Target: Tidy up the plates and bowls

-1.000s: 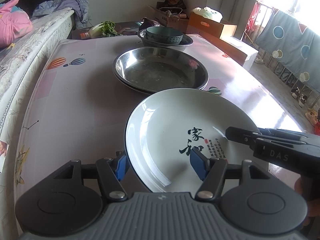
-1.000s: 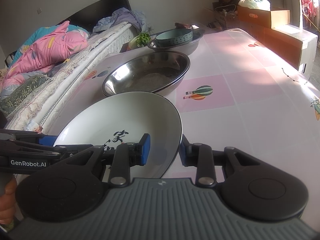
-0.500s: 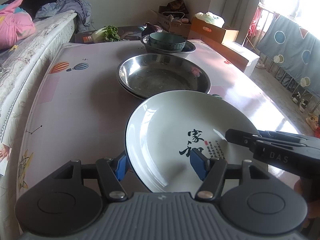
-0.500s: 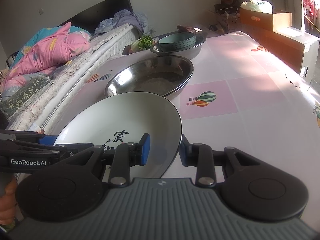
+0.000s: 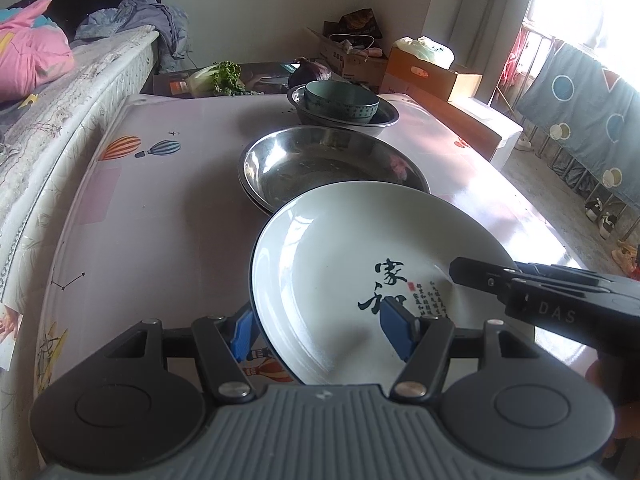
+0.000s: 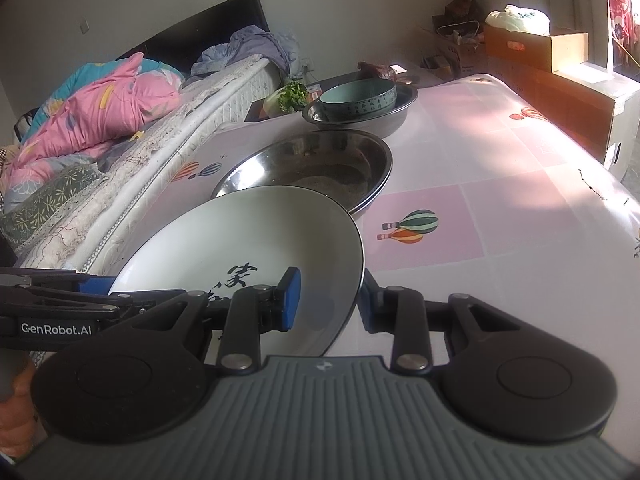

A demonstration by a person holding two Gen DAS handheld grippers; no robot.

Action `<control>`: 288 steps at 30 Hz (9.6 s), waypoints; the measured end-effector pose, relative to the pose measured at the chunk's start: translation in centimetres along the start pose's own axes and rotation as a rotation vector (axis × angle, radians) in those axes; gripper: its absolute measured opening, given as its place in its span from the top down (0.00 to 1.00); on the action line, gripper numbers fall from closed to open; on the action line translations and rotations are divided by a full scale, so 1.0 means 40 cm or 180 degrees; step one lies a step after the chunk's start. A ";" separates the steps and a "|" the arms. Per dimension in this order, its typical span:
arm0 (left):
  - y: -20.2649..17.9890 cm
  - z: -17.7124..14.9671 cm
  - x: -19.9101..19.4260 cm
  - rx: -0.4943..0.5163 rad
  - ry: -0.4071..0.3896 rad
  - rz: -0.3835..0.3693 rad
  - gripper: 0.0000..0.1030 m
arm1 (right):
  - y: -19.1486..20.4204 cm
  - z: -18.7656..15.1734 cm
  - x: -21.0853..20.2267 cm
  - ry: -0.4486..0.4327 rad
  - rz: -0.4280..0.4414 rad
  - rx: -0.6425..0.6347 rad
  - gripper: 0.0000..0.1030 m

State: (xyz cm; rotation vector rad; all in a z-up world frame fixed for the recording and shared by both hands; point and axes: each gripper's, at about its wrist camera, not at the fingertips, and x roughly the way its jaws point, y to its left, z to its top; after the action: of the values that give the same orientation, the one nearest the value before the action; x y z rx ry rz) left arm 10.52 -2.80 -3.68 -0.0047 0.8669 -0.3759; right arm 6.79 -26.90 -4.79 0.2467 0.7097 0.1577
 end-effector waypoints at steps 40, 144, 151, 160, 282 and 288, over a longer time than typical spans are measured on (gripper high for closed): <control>0.066 0.192 0.138 -0.0244 0.0094 0.0016 0.38 | -0.081 0.214 0.244 0.0230 0.0225 0.0287 0.71; 0.158 0.607 0.636 -0.0801 0.0637 -0.0339 0.88 | -0.398 0.521 0.694 0.0514 0.0559 0.1016 0.83; 0.155 0.623 0.610 -0.0791 0.0534 -0.0374 0.88 | -0.393 0.541 0.666 0.0406 0.0566 0.0971 0.83; 0.146 0.647 0.476 -0.0818 0.0262 -0.0496 0.88 | -0.337 0.613 0.530 0.0133 0.0604 0.0797 0.83; 0.016 0.111 -0.040 -0.0337 0.0055 0.0995 0.00 | 0.051 0.145 -0.048 0.0130 -0.0336 -0.0198 0.01; 0.017 0.111 -0.041 -0.0345 0.0060 0.0995 0.00 | 0.055 0.143 -0.049 0.0141 -0.0333 -0.0202 0.01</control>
State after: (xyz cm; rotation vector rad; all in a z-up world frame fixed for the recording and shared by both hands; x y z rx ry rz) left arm 13.06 -2.28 0.32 0.0340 0.8897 -0.0362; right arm 8.97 -26.22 1.23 0.1454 0.7587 0.0861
